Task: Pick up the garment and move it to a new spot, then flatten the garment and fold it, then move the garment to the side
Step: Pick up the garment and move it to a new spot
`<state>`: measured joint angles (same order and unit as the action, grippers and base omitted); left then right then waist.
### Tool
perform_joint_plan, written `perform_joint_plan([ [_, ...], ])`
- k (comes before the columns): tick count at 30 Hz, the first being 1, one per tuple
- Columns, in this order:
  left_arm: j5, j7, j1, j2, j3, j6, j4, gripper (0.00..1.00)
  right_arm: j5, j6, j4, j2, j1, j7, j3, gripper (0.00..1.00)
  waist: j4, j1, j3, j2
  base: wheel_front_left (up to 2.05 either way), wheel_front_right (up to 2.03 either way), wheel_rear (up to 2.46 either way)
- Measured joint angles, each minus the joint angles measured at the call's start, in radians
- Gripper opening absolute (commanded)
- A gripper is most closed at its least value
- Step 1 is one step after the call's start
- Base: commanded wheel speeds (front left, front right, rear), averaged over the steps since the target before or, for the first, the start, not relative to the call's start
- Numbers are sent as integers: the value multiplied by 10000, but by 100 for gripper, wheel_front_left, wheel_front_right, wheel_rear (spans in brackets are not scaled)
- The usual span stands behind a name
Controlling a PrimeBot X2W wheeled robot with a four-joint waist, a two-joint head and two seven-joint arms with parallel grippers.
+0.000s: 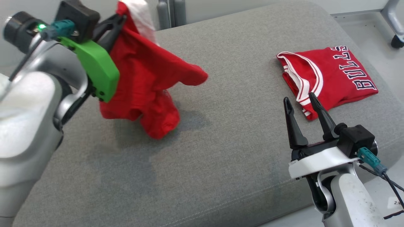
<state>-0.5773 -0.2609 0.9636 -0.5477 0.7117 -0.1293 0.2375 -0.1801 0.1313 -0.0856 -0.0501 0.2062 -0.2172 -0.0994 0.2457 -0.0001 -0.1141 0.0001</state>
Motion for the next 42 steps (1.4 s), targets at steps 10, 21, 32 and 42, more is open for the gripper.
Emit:
perform_joint_plan([
  [10, -199, 1312, 48, 909, 729, -21, 0, 0, -111, 0, 71, 0, -57, 44, -226, 100, 464, 0, -122, 0, 0, 0, 0],
  [21, 81, 2683, 120, 1214, 2391, -23, 2489, 0, -372, 0, -138, -4, 214, -132, -510, 100, 778, 0, -656, 0, 0, 0, 0],
  [32, -796, 2976, -63, 947, 2403, -21, 5440, 0, -474, 0, -408, 0, 355, -293, -537, 100, 877, 0, -997, 0, 0, 0, 0],
  [42, -1626, 3653, -219, 1563, 1781, 159, 6966, 100, -483, 0, -583, 0, 450, -353, -508, 100, 740, 0, -1005, 0, 0, 0, 0],
])
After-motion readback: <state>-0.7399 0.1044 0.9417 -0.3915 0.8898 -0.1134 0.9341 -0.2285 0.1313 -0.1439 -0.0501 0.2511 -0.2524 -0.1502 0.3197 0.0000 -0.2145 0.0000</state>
